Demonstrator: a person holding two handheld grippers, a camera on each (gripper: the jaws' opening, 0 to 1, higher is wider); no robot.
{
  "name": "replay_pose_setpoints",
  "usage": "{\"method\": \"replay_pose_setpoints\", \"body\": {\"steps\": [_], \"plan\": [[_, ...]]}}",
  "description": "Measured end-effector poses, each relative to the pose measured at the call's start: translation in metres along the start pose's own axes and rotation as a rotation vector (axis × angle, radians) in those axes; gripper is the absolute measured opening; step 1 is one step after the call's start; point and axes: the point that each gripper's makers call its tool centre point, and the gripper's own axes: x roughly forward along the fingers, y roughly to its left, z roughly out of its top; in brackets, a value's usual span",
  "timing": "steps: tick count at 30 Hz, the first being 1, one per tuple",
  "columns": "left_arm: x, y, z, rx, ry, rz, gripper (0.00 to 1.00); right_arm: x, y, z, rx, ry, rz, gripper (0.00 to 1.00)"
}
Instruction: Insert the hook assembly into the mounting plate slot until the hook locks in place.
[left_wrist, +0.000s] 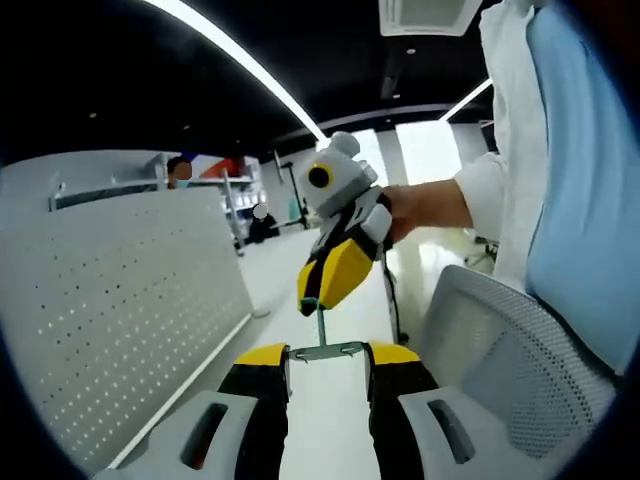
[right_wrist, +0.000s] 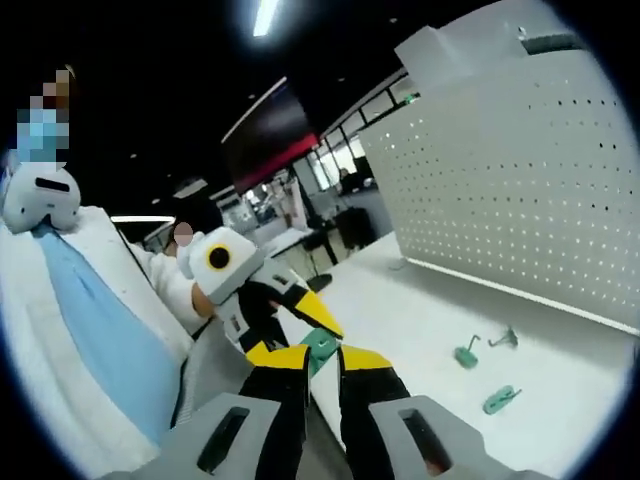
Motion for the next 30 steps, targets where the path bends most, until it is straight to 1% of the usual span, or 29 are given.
{"method": "replay_pose_setpoints", "body": {"steps": [5,8,15,20,25,28,30], "plan": [[0.0010,-0.0005,-0.0002,0.007,0.005,0.001,0.30,0.0011,0.0017,-0.0024,0.027,0.014,0.009,0.04],[0.0011,0.0001,-0.0012,0.009,0.009,0.003,0.30,0.0020,0.0056,-0.0018,0.048,0.011,0.030,0.02],[0.0017,0.0008,-0.0037,0.013,0.022,0.009,0.30,0.0037,0.0049,-0.0021,0.062,0.016,0.024,0.01],[0.0045,0.0025,-0.0056,0.014,0.031,0.023,0.30,0.0045,0.0036,-0.0010,0.047,0.033,-0.009,0.01],[0.0074,0.0059,-0.0053,-0.003,0.031,0.048,0.30,0.0037,0.0013,0.0026,0.032,0.044,-0.050,0.01],[0.0082,0.0065,-0.0047,-0.005,0.029,0.053,0.30,0.0029,0.0003,0.0031,0.024,0.047,-0.061,0.01],[0.0086,0.0072,-0.0042,-0.022,0.025,0.055,0.31,0.0024,0.0000,0.0041,0.020,0.045,-0.065,0.01]]}}
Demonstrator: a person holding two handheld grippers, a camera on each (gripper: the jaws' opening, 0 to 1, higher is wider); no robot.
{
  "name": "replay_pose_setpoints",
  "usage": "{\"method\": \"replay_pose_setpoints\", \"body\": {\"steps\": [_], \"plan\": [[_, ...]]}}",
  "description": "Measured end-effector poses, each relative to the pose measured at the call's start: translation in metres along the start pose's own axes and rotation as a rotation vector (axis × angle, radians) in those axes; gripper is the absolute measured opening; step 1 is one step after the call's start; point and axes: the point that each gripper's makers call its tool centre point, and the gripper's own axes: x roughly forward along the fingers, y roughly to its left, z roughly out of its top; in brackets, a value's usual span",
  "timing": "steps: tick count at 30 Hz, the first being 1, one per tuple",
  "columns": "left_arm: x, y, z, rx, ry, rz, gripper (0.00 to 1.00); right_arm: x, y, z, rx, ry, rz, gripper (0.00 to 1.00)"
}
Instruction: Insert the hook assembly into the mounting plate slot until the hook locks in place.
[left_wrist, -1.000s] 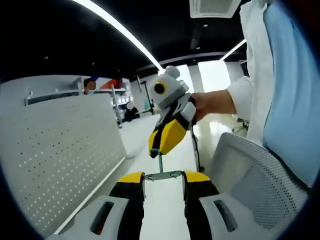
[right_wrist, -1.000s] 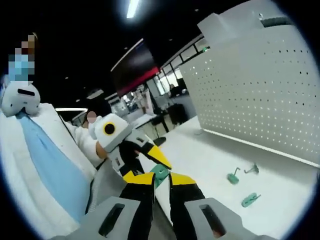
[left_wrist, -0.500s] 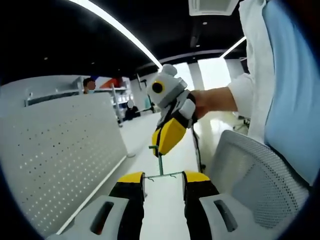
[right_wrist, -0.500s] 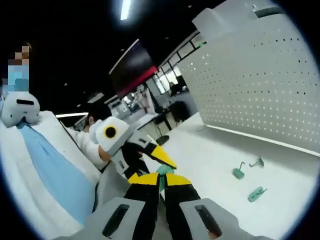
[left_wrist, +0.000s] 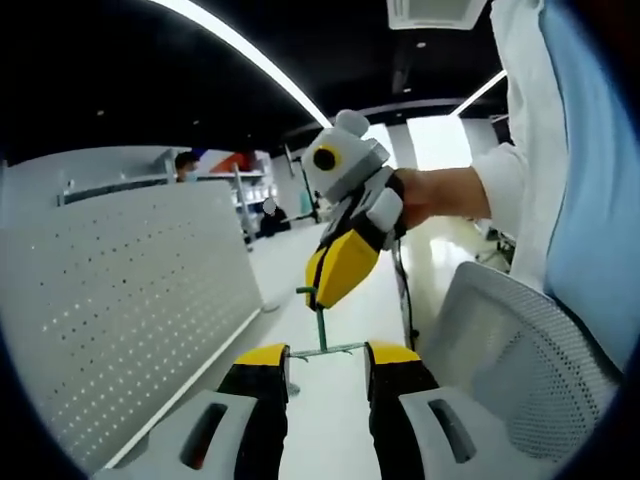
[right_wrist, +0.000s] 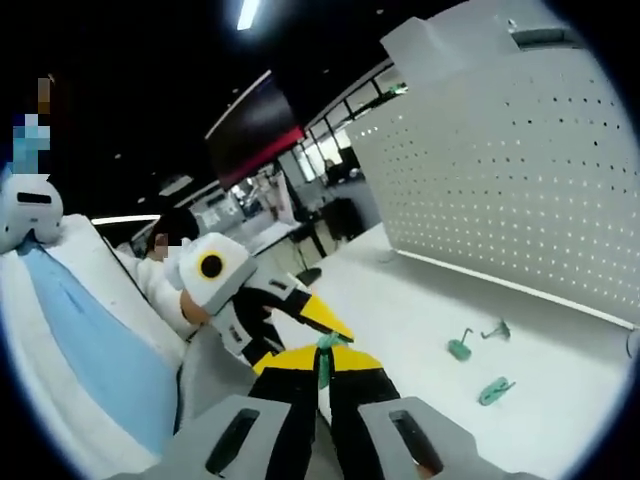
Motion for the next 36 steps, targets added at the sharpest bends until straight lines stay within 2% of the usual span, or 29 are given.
{"method": "replay_pose_setpoints", "body": {"steps": [8,10,12,16,18,29,36], "plan": [[0.001,0.002,-0.001,-0.034,0.002,0.010,0.33,0.002,0.000,0.004,-0.018,-0.007,-0.018,0.01],[0.002,0.002,0.000,-0.068,-0.003,0.009,0.36,0.003,0.000,0.005,-0.030,-0.005,-0.028,0.01],[0.002,0.002,0.000,-0.062,0.002,0.011,0.36,0.004,0.001,0.005,-0.033,-0.006,-0.027,0.01],[0.003,0.005,-0.001,-0.104,0.003,0.013,0.38,0.004,-0.003,0.006,-0.102,0.016,-0.074,0.01],[0.003,0.006,0.000,-0.113,0.000,0.017,0.38,0.005,-0.001,0.006,-0.100,0.016,-0.072,0.01],[0.009,0.017,-0.001,-0.102,0.014,0.067,0.32,0.009,-0.007,0.013,-0.112,0.003,-0.128,0.01],[0.012,0.018,-0.004,-0.080,0.043,0.072,0.32,0.009,-0.010,0.011,-0.135,0.031,-0.152,0.01]]}}
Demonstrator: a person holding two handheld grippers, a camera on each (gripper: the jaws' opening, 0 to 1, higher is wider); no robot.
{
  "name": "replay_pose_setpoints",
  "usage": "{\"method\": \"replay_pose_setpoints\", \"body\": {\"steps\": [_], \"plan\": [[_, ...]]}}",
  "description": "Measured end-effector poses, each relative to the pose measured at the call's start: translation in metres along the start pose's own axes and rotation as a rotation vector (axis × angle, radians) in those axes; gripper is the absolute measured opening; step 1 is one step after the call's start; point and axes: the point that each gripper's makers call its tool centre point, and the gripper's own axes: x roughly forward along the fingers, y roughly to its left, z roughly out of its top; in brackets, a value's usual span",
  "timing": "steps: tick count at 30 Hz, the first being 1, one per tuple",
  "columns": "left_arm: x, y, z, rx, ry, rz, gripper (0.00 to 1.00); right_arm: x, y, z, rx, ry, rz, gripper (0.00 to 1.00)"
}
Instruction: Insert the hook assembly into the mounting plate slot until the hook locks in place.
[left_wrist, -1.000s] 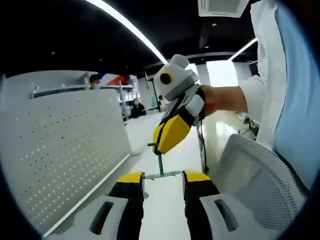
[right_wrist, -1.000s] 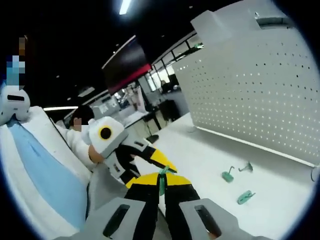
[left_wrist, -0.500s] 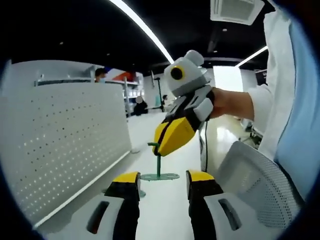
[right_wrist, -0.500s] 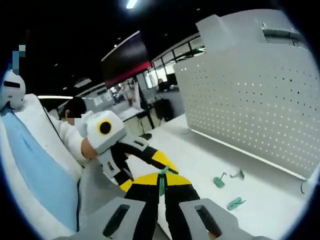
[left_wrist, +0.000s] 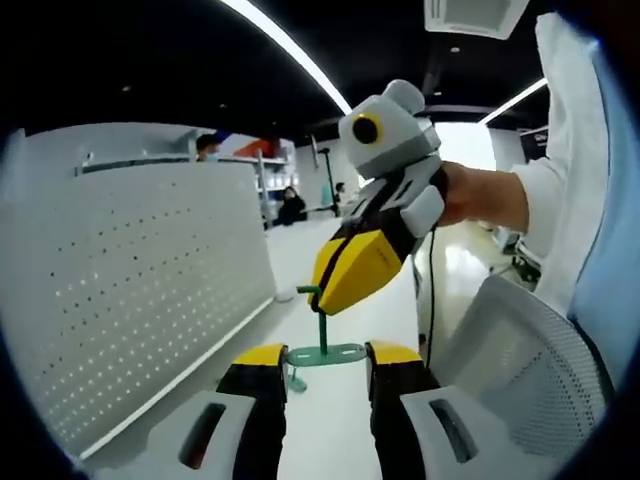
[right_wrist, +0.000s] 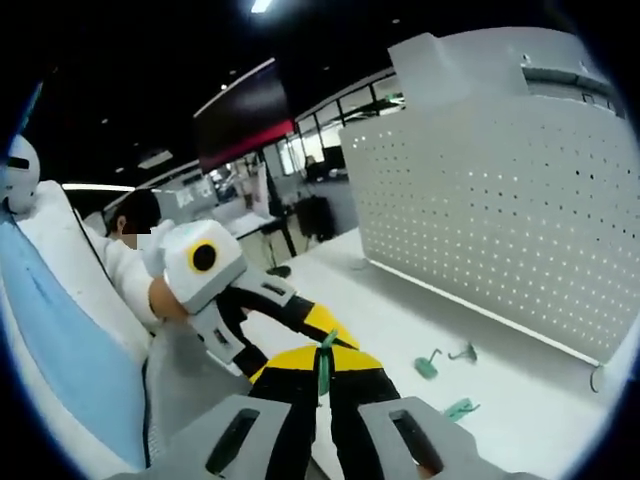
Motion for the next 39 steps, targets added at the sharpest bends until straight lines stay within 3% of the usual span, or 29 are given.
{"method": "replay_pose_setpoints", "body": {"steps": [20,39], "plan": [[0.002,0.002,-0.014,0.269,0.118,0.046,0.30,0.006,-0.004,-0.015,0.025,0.130,-0.036,0.01],[0.008,-0.002,-0.020,0.330,0.165,0.003,0.30,0.012,-0.009,-0.032,0.063,0.220,-0.067,0.02]]}}
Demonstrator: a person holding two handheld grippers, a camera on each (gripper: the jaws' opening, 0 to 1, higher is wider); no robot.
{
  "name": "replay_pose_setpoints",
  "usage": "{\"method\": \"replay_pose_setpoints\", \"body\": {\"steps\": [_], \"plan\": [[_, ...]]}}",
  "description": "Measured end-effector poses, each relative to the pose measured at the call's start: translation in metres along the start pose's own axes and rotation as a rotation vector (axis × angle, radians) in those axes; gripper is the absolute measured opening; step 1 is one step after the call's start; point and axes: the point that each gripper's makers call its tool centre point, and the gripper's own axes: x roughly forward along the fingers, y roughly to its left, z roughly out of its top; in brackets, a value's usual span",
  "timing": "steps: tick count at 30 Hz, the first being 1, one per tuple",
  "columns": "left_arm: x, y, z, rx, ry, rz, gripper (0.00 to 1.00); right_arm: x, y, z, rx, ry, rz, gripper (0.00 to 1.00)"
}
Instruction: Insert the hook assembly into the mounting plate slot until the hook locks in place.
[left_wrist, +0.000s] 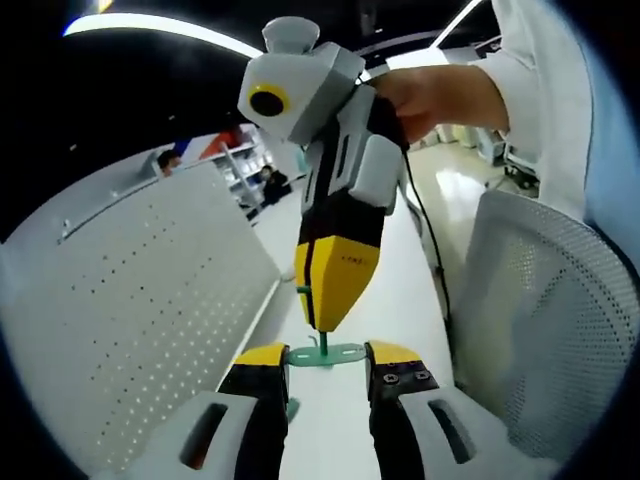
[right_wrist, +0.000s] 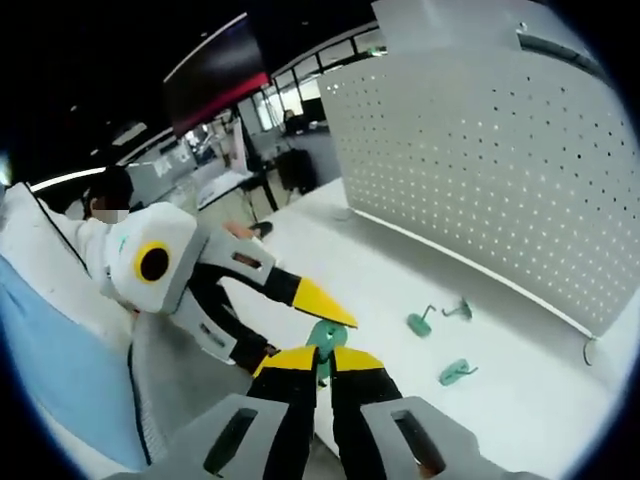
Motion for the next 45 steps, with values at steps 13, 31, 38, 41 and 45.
{"method": "replay_pose_setpoints", "body": {"steps": [13,31,38,41,45], "plan": [[0.002,0.000,-0.001,0.023,0.009,-0.014,0.30,0.005,-0.001,-0.003,-0.009,0.010,-0.003,0.03],[0.003,0.000,0.002,0.103,0.030,0.003,0.30,0.010,-0.002,-0.005,0.001,0.018,0.009,0.02],[0.003,0.000,0.002,0.121,0.038,0.005,0.30,0.009,-0.001,-0.006,0.011,0.013,0.019,0.02],[0.003,0.001,0.003,0.123,0.032,0.012,0.31,0.008,-0.001,-0.004,0.007,-0.002,0.014,0.01],[0.002,0.004,0.005,0.124,0.021,0.023,0.31,0.007,-0.001,-0.001,-0.006,-0.019,0.003,0.01]]}}
